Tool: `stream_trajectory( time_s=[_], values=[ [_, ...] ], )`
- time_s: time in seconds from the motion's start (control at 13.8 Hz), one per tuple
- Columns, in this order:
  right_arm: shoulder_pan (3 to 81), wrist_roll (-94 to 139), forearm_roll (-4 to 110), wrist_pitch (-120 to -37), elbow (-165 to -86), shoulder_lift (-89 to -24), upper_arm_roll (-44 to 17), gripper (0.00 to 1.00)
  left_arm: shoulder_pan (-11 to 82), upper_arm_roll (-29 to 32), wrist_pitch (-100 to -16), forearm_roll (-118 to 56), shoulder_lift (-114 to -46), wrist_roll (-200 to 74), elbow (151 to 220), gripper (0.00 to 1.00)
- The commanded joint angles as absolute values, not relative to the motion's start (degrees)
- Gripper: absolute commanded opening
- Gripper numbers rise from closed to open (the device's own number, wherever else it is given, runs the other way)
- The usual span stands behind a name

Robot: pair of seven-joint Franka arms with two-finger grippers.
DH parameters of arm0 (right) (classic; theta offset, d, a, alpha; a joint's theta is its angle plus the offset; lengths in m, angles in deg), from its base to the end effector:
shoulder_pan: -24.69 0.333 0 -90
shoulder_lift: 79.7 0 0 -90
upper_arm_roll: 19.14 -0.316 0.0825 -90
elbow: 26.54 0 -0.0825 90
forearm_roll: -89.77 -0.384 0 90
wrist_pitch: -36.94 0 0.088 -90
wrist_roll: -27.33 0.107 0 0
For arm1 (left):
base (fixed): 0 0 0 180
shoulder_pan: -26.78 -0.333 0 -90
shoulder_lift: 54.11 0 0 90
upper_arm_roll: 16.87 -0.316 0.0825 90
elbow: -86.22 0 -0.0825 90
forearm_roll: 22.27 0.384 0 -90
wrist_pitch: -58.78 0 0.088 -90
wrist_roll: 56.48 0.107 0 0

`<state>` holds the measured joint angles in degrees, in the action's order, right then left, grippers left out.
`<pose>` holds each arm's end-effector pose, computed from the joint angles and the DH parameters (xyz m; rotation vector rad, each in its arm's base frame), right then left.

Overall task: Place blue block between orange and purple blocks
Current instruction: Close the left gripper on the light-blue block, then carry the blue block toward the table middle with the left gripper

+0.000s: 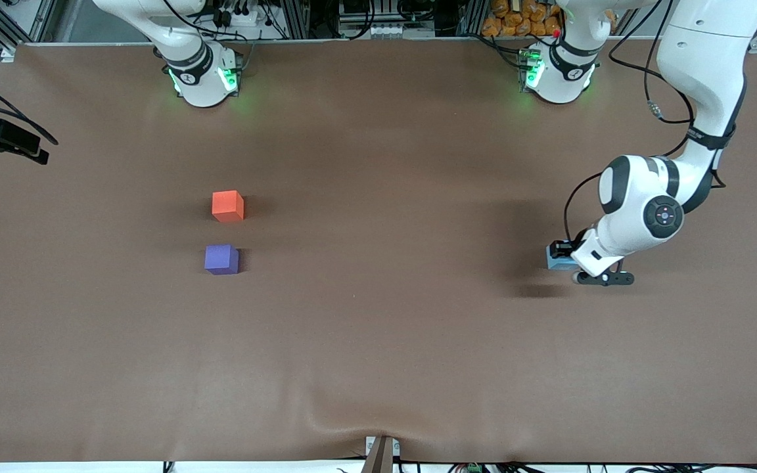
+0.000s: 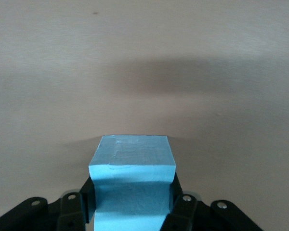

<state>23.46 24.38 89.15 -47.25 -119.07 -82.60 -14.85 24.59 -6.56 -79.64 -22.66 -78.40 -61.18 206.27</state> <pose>0.5249 -0.0505 0.6228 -3.1159 0.0686 0.1462 0.5676 -0.0810 0.2115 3.0693 -0.0650 -0.1613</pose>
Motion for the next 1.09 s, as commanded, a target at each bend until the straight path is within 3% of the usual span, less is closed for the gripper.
stream_trajectory(
  time_s=[0.0,0.29,0.51,0.8,1.01],
  values=[
    [25.56,25.14,90.65,-47.18,-118.47,-83.03,-15.18,1.00,26.51,-3.61,-78.86,-22.36,-77.14,-61.23,205.14,0.00],
    [25.04,25.14,90.65,-47.09,-118.47,-82.95,-15.10,1.00,35.89,-1.14,-70.96,-22.61,-77.39,-62.89,195.75,0.00],
    [25.21,25.22,90.65,-46.82,-118.47,-82.95,-15.10,1.00,44.95,-1.05,-70.06,-23.06,-80.63,-73.76,188.81,0.00],
    [25.04,25.22,90.56,-46.56,-118.73,-82.77,-15.10,1.00,57.24,-1.75,-69.98,-22.53,-90.20,-87.99,177.39,0.00],
    [27.22,25.40,89.69,-46.74,-118.82,-81.63,-15.18,1.00,67.36,-6.13,-69.98,-22.35,-96.80,-98.48,169.46,0.00]
  ],
)
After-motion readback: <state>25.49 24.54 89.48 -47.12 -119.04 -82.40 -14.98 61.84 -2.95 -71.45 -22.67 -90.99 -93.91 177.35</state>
